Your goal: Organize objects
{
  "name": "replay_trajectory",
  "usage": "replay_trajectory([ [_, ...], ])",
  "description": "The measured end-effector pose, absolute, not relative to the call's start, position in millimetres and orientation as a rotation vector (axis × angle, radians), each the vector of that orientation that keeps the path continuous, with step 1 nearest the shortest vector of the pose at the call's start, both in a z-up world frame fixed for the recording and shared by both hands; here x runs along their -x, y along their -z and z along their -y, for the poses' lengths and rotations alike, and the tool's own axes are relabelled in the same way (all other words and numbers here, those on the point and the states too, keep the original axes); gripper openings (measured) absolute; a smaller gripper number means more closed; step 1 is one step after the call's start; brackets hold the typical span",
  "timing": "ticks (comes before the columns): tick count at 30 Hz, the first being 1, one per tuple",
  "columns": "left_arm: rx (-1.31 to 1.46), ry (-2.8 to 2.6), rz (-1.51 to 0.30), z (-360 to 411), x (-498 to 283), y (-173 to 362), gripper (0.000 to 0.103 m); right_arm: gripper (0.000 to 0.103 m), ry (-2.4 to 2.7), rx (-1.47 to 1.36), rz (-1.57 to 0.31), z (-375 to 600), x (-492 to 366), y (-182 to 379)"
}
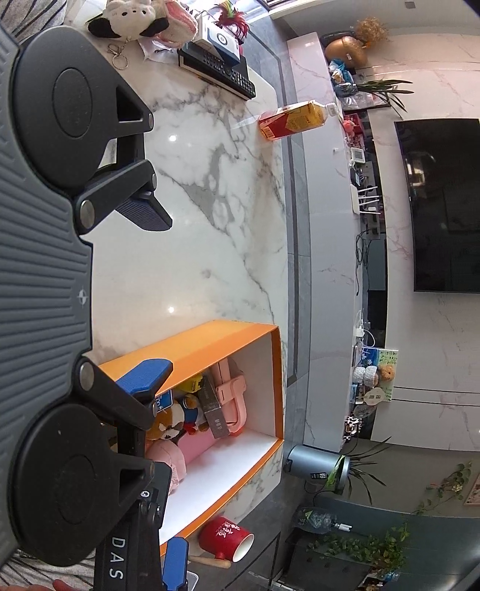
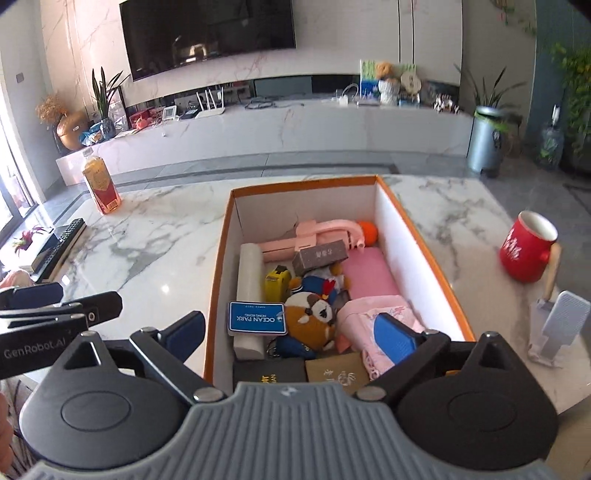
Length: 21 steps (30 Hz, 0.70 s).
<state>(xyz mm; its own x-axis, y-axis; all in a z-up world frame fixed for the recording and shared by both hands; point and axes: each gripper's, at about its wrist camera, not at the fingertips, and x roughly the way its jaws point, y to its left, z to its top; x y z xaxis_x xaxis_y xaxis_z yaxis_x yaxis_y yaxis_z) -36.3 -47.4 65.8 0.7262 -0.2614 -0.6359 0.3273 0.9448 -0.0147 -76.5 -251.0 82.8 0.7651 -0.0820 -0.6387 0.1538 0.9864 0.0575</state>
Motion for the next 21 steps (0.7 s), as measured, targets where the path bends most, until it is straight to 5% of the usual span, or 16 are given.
replay_trajectory([
  [21,-0.144,0.328,-0.632,41.1,58.1,-48.0,0.09,0.1,0.18,-0.027,-0.623,227.9,109.4,-80.8],
])
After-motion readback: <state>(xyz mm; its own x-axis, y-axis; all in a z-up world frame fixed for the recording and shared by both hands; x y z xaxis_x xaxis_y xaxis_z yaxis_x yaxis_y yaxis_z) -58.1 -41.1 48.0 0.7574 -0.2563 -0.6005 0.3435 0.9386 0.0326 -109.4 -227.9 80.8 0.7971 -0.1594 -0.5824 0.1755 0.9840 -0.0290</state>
